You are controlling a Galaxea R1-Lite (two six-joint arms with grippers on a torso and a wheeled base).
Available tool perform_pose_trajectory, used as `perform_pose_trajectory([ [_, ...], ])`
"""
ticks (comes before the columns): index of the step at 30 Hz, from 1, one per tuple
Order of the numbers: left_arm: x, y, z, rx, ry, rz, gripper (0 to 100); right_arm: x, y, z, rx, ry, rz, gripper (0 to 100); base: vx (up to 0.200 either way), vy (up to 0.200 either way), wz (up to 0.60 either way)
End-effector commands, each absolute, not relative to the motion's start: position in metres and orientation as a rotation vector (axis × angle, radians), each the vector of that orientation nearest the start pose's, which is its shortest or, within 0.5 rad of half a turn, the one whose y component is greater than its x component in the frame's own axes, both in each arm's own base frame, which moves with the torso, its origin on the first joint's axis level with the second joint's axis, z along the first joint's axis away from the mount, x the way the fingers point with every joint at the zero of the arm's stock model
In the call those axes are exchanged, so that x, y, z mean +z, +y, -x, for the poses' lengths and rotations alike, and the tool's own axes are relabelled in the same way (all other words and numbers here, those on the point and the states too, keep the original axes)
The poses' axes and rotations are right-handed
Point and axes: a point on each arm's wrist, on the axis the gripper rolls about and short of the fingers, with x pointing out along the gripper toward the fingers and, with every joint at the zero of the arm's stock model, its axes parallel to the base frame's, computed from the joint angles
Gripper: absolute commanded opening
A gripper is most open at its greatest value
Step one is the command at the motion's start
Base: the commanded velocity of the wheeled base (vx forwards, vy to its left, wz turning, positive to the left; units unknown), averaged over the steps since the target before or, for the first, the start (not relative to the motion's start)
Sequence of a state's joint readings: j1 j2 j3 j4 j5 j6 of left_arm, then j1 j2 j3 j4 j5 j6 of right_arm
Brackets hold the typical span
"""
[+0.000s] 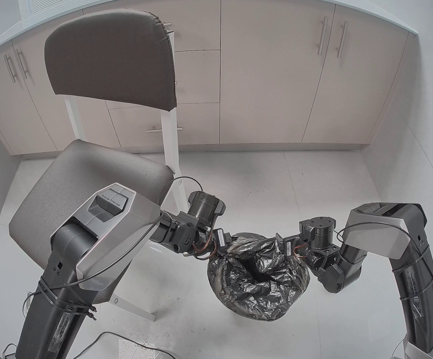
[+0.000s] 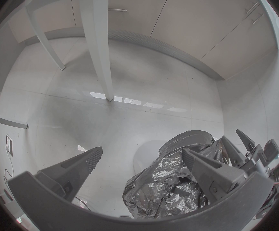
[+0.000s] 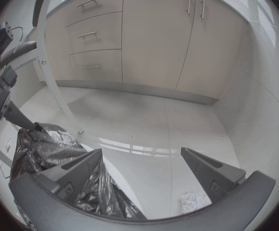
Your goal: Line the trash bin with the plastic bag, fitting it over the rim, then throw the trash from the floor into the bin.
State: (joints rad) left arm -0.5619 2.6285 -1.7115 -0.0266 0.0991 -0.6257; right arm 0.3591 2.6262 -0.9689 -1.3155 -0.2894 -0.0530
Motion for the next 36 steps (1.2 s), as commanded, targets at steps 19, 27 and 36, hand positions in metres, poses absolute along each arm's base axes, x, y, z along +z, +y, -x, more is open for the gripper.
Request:
perform_pose_trajectory([
  [19,-0.025,-0.260,-0.417,-0.148,0.940,0.288,100,-0.055,0.130,-0.376,0.172,0.390,0.179,100,0.000,0.000,0.00],
  [27,-0.025,-0.260,-0.416,-0.149,0.941,0.286,100,-0.049,0.120,-0.370,0.261,0.490,0.174,100,0.000,0.000,0.00],
  [36,-0.025,-0.260,-0.416,-0.149,0.943,0.285,100,-0.058,0.122,-0.368,0.277,0.520,0.180,100,0.000,0.000,0.00],
])
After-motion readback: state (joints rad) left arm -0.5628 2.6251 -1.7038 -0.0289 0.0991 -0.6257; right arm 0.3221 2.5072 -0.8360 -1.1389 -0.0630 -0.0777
